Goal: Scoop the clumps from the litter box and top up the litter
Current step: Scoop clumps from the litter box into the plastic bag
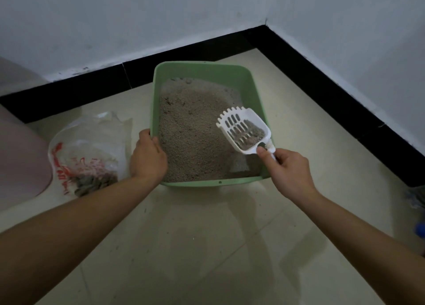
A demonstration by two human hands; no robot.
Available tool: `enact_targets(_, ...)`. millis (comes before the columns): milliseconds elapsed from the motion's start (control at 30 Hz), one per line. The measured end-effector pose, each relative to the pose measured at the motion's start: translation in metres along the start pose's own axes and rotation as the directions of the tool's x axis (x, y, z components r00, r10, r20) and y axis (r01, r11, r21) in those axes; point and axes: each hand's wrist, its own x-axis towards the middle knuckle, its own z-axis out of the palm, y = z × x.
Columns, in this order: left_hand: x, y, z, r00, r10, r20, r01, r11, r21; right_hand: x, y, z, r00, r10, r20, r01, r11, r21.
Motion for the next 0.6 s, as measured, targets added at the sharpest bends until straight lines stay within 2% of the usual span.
enact_targets(167,0.000,0.000,0.001,1.000,-0.012,-0.007,0.012,1.000,0.000,-0.002,-0.002,-0.003,1.000,-0.006,-0.002,0.006,1.000,0.010)
enact_targets(400,0.000,0.000,0.001,1.000,-0.020,-0.003,0.020,1.000,-0.015,-0.010,0.005,0.000,1.000,-0.023,0.013,0.024,0.995,-0.096)
enact_targets(600,-0.002,0.002,-0.001,1.000,-0.014,0.001,0.014,1.000,-0.017,-0.013,0.010,0.006,0.999,-0.029,-0.014,0.028,0.996,-0.085)
